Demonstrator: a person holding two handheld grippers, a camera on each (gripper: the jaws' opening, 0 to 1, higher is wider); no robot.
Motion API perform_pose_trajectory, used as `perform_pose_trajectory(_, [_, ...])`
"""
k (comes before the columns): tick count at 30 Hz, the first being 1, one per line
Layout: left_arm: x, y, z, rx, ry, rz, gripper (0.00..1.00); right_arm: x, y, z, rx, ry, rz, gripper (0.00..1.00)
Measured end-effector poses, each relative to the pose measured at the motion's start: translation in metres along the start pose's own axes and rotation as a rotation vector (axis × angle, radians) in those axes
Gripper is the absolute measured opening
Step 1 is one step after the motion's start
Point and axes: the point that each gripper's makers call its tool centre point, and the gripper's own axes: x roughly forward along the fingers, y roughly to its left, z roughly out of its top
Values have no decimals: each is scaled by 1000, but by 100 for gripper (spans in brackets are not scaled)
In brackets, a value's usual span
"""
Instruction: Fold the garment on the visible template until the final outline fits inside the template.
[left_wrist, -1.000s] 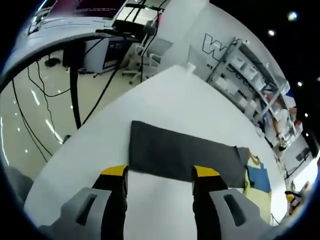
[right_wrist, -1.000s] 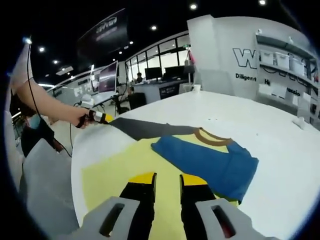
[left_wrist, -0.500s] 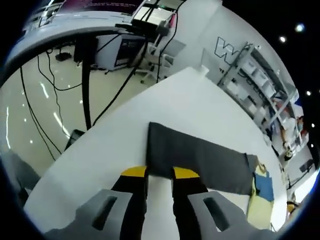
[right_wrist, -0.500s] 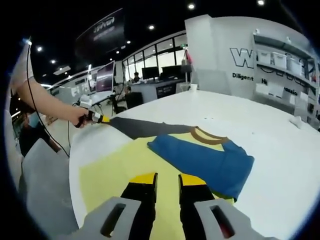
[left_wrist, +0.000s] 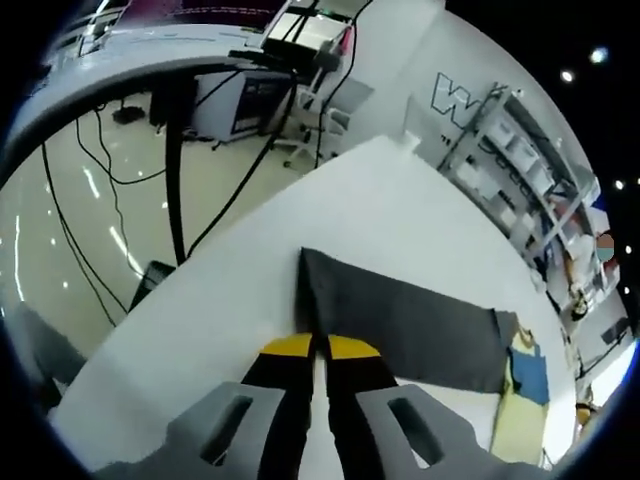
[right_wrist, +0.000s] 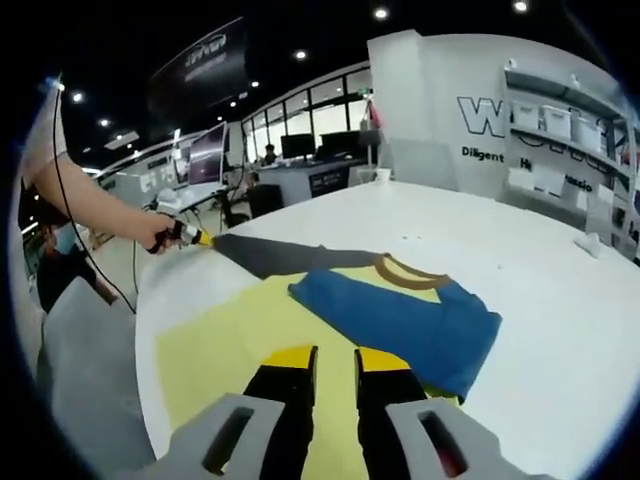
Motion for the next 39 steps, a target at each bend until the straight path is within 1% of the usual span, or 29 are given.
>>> perform_pose_trajectory(1, [-1,-3,2,0,-5,-7,2,0,0,0,1,-1,-1,8])
perform_pose_trajectory(4, [7,-2,17,-3,-32,-37,2,-1,-2,0,2,-5,-4,8])
perform_pose_trajectory(7, [8,-8,25,6,-51,-64,2,-3,-2,-1,6,-9,-5,8])
perform_pose_trajectory(10, [10,-17,32,19,-58,-89,2,-6,-3,-1,13,-19,-6,8])
perform_pose_trajectory(14, [5,-41,42,34,-80,-131,2,-8,-5,-5,22,-25,-11,8])
perform_pose_trajectory(15, [-1,-58,44,44,-87,-155,2,-9,-6,-6,25,-27,-13,8])
perform_pose_trajectory(18, [-3,-82,52,65,-100,-199,2,-11,-7,-7,33,-35,-17,8])
perform_pose_trajectory(19, [-3,-93,55,78,-104,-220,2,-12,-7,-8,37,-38,-17,8])
perform_pose_trajectory(21, [-8,-112,56,94,-104,-249,2,-13,-8,-11,38,-39,-19,7])
perform_pose_trajectory(22, [-9,-125,57,118,-102,-273,2,-14,-8,-12,41,-41,-20,8])
perform_pose_trajectory(23, [-10,-132,58,126,-104,-285,2,-15,-9,-13,45,-42,-22,7])
perform_pose_trajectory(26, [-15,-164,61,151,-102,-339,2,-18,-11,-15,52,-48,-27,7])
perform_pose_trajectory(28, [-16,-181,61,162,-100,-367,2,-19,-14,-17,58,-52,-31,8])
perform_pose_trajectory(29, [-16,-185,61,164,-99,-374,2,-20,-14,-17,58,-52,-32,8])
perform_pose_trajectory(30, [-16,-194,62,169,-96,-391,2,-21,-15,-19,63,-52,-34,9])
perform_pose_trajectory(32, [-17,-207,61,184,-94,-411,2,-23,-17,-22,67,-50,-36,11])
perform_pose_trajectory(35, [-19,-230,57,207,-83,-448,2,-25,-18,-24,63,-47,-40,13])
perform_pose_trajectory(38, [-20,-246,53,227,-75,-471,2,-27,-18,-25,59,-51,-37,16])
perform_pose_trajectory(39, [-21,-250,53,231,-73,-477,2,-28,-19,-25,46,-51,-37,18])
